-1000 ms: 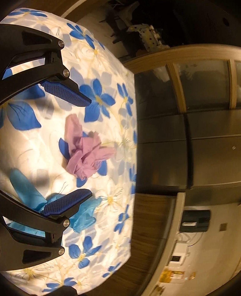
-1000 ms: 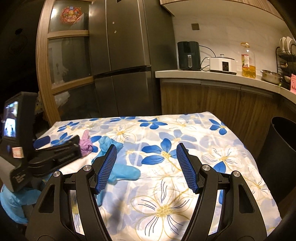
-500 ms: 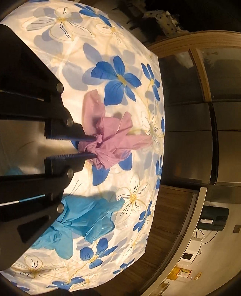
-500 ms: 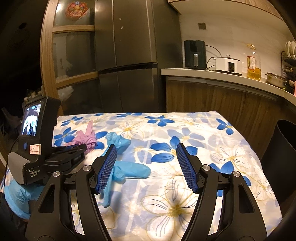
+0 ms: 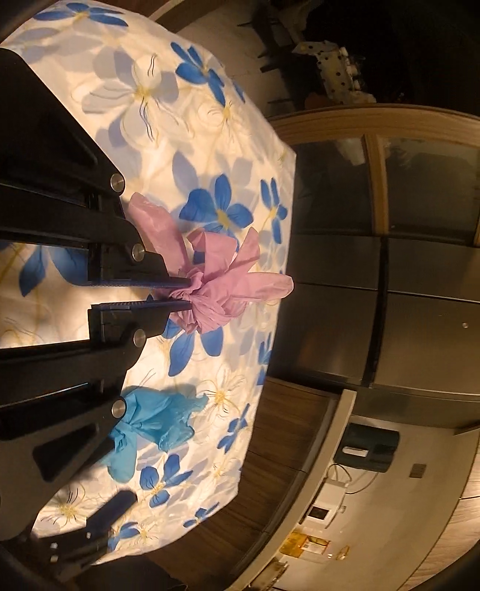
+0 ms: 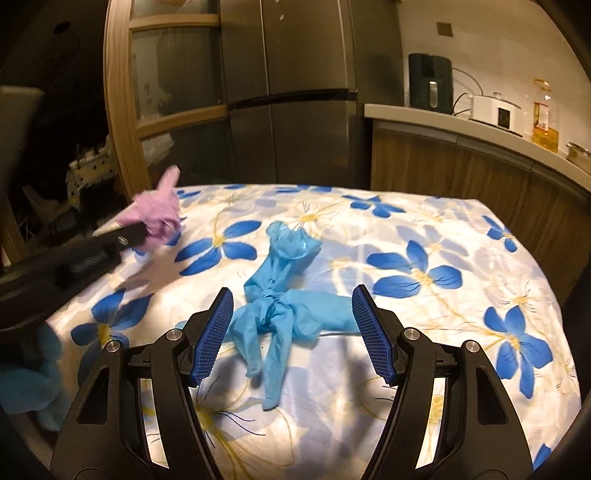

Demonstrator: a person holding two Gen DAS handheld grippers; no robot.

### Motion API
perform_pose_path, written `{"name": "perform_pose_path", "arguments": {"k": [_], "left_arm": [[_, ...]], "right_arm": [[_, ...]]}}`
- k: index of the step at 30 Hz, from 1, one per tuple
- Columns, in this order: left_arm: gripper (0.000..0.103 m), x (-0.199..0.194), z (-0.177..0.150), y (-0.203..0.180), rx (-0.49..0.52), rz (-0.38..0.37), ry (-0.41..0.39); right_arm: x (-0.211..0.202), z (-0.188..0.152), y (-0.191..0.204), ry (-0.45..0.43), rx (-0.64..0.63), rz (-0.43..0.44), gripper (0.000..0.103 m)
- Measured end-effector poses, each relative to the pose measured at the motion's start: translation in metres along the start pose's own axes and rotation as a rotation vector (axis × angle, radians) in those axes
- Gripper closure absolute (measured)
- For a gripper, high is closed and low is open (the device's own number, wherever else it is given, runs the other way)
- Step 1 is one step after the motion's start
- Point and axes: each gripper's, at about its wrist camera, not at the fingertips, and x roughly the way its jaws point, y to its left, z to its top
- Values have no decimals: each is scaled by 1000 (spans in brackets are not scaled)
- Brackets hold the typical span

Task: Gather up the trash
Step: 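Grasp the pink bag with the left tool while the right tool grasps the blue glove, then lift the pink bag and blue glove and carry both over the bin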

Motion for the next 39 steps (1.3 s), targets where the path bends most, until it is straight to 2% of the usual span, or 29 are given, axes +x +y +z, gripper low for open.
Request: {"name": "perform_pose_path", "arguments": {"k": [3,10,11,13,25,32,39], "left_arm": [[97,-9,1,1,-5,-5,-13],[97,-19,-3,1,-5,2,-21],[97,-21,-3,1,-5,4,-22],[97,-23,-3,0,-3,3,-21],[97,-59,-5,-35,48,-38,-66],[98,-91,-7,-84,115,-111,-104],[97,-116,-12,-142,179,-204,-132]], "right_arm": [[8,-1,3,31,-10,-6,40],[13,-5,3,74,-17,17,88],[12,-5,4,71,-23,19,94],[7,-6,3,57,-27,23,97],[-68,5,-36,-127,32,-44,100],[-129,12,-80,-250,87,-109,100],[-176,9,-129,-328,138,-197,100]]}}
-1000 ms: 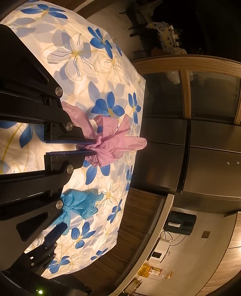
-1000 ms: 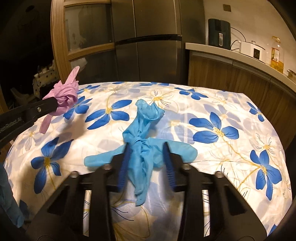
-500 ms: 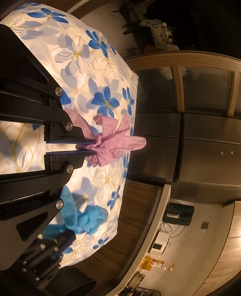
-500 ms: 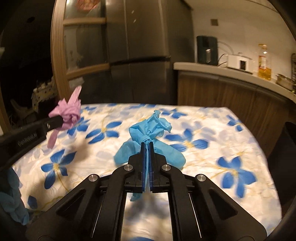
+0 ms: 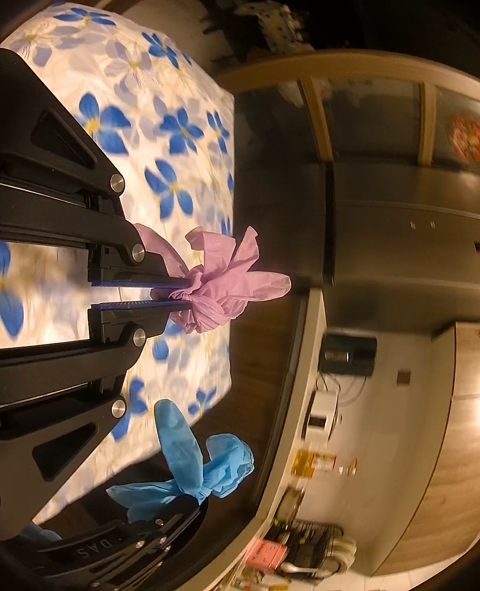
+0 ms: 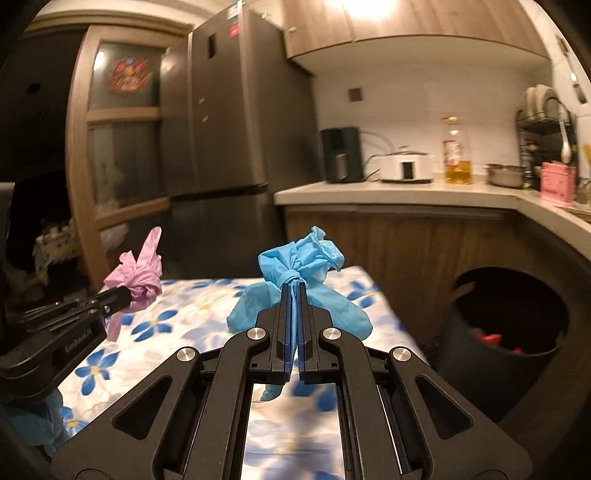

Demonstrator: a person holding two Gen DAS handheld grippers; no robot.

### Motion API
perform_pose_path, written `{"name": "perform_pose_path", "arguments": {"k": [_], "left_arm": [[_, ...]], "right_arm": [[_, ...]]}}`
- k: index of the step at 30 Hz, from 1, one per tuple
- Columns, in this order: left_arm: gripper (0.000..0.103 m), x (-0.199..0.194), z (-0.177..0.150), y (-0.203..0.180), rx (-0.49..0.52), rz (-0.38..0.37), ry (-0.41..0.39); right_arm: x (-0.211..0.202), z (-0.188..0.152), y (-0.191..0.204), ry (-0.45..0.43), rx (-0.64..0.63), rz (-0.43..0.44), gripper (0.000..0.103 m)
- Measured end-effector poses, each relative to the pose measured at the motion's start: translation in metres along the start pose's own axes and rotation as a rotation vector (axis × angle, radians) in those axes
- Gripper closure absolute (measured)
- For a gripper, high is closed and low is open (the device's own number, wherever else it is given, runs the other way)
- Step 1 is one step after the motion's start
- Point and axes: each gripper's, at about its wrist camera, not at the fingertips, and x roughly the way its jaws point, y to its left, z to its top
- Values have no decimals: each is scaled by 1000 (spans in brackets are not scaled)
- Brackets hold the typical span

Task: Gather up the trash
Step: 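Lift the pink bag and blue glove and carry both over the bin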

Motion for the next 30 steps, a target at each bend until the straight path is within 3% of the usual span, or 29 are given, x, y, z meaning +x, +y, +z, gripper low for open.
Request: {"name": "perform_pose_path", "arguments": {"k": [17,30], "left_arm": [[98,7,11,-148,124,-208,-17],[98,21,13,-225,179,-339,-29]], "right_arm": [[-51,11,-124,-92,76,-215,100],[-60,13,-189,-117,117,-336,100]]}}
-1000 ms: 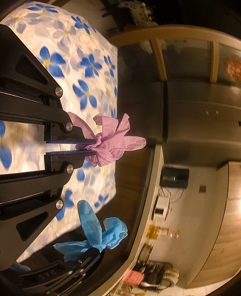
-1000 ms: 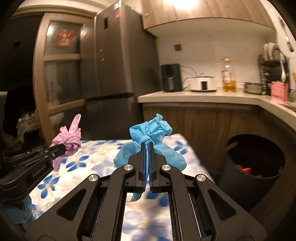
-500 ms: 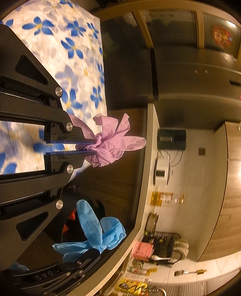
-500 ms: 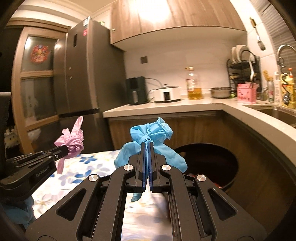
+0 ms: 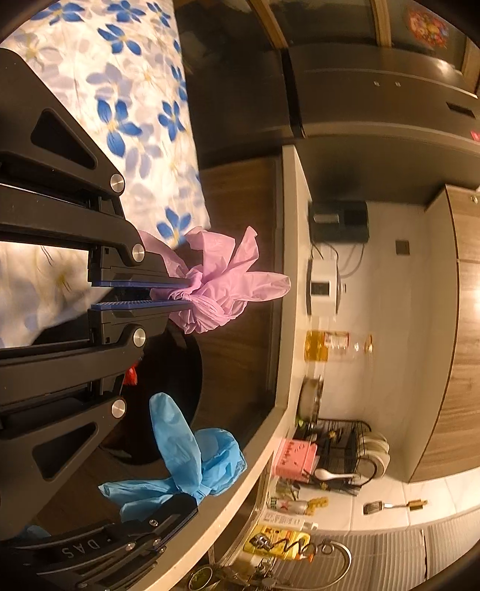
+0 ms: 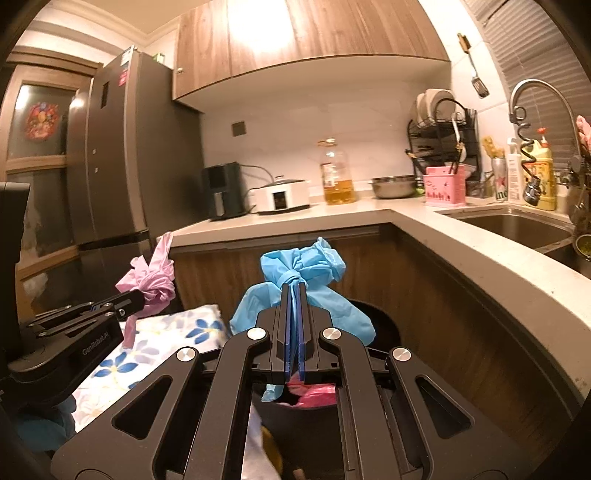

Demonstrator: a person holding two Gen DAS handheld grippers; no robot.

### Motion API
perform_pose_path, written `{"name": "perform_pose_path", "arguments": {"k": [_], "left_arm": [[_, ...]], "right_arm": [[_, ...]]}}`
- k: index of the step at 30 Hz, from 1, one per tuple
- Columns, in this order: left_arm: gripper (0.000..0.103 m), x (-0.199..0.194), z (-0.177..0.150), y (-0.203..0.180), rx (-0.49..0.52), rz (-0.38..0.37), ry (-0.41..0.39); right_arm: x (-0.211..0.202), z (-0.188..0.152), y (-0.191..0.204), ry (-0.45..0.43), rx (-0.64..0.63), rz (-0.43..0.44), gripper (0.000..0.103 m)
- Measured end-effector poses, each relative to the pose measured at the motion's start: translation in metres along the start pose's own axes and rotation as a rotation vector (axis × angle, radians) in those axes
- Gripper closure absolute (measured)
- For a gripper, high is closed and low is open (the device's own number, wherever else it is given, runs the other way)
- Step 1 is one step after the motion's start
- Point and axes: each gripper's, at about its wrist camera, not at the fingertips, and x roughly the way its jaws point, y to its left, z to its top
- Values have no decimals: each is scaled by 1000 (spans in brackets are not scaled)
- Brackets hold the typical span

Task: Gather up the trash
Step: 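Lift the pink bag and blue glove and carry both over the bin, then open both tools to drop the pink bag and blue glove into the bin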

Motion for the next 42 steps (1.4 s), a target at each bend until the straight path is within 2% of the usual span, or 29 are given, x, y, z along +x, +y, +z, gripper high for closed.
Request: {"name": "perform_pose_path", "arguments": {"k": [6,14,23,42], "left_arm": [[98,16,6,-23,10,-66,-16],[97,33,10,-41,32,-107,-22],[97,55,2,-40,30,-122,24],[96,77,-6,-45,52,-153,59]], "right_arm": [[7,4,-16,-13,15,-30,100],[21,8,-24,-10,23,-35,100],[35,2,-23,17,25,-29,100],[53,-3,-26,35,35,-21,99]]}}
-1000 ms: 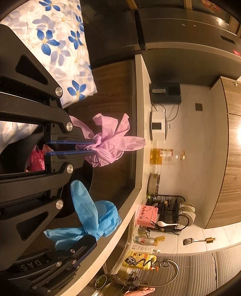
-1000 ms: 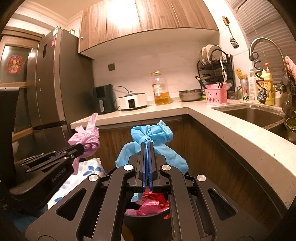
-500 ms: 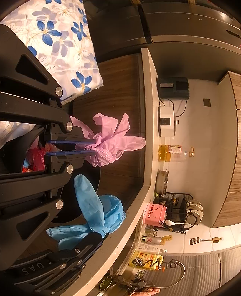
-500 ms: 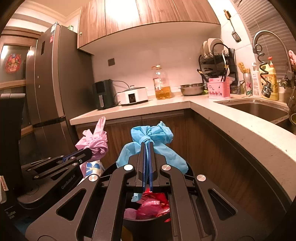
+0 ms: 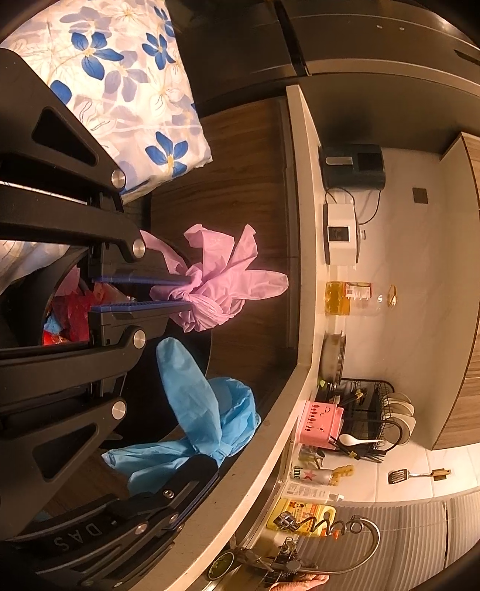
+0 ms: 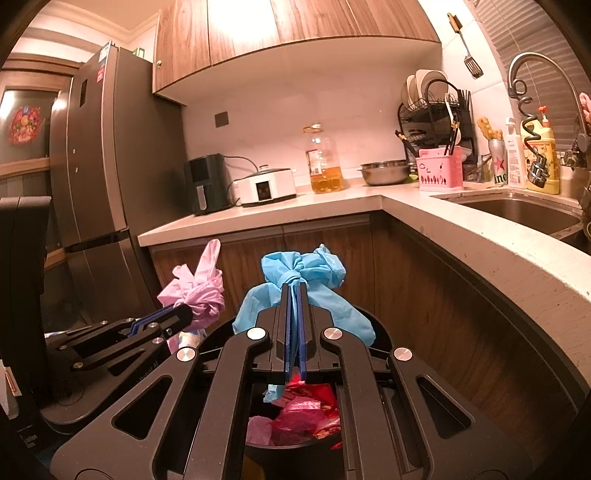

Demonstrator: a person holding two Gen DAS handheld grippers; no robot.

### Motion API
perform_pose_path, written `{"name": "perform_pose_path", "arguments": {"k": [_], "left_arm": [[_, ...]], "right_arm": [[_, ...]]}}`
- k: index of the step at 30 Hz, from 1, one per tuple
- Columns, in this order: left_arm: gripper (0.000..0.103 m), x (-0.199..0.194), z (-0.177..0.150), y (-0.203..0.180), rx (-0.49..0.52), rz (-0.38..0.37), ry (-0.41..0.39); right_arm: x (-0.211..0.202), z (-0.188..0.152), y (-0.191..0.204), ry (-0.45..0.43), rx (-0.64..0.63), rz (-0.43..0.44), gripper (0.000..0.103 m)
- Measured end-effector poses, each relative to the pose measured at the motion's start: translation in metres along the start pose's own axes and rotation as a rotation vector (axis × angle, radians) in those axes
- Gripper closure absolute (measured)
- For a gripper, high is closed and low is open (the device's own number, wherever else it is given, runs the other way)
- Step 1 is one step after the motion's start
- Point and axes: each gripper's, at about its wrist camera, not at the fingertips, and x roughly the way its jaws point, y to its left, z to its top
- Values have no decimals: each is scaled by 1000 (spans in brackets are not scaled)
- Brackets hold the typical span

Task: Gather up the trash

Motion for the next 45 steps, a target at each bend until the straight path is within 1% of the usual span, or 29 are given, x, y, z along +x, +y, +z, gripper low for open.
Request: {"name": "perform_pose_path", "arguments": {"k": [1,2,3,4,5,7,9,11,12,13,14,15,16,17,18,19,21,22,24,26,31,37,45], "left_arm": [[95,1,0,0,1,-7,0],[91,1,0,-1,4,-9,0],[84,1,-1,-1,7,-9,-1],[78,1,-1,-1,12,-4,-5],[71,1,-2,-1,13,-3,-8],[69,1,-2,-1,16,3,-7],[61,1,-3,2,8,7,-5],[55,1,-3,7,-8,14,-5],[49,1,-4,10,-17,20,-5],[45,0,-4,13,-26,33,-7],[38,-1,-4,16,-32,41,-9],[33,-3,-5,18,-37,48,-13],[31,-5,-5,21,-43,60,-16],[25,-6,-6,23,-46,71,-16],[20,-8,-6,25,-49,88,-18],[17,-10,-7,27,-52,100,-21],[15,-16,-10,30,-50,137,-22],[14,-17,-10,31,-46,148,-21],[9,-23,-14,33,-27,185,-19],[7,-30,-17,36,-21,209,-29],[6,-47,-23,42,-18,241,-35],[6,-75,-34,44,4,279,-54],[6,-112,-48,53,-13,291,-60]], "right_arm": [[1,0,-1,2,3,-1,99],[1,0,-2,6,5,-4,97],[3,0,-3,8,7,-9,95],[3,0,-3,11,8,-11,90],[5,0,-4,17,11,-10,81],[5,-1,-6,23,18,-10,73],[5,-2,-7,25,19,-17,71],[5,-3,-9,31,25,-19,67],[4,-4,-9,33,25,-24,65],[4,-5,-10,35,26,-30,61],[3,-6,-11,39,27,-35,57],[2,-6,-11,41,29,-38,55],[1,-7,-12,43,29,-44,49],[0,-8,-12,46,26,-54,41],[-2,-10,-11,49,22,-63,38],[-3,-11,-10,54,16,-70,32],[-6,-15,-6,63,-1,-82,26],[-7,-16,-3,72,-17,-93,21],[-10,-19,1,83,-45,-112,17],[-14,-22,6,92,-63,-121,9],[-20,-24,15,121,-72,-112,8],[-40,-23,29,107,-95,-107,8],[-69,-24,40,101,-109,-119,8]]}}
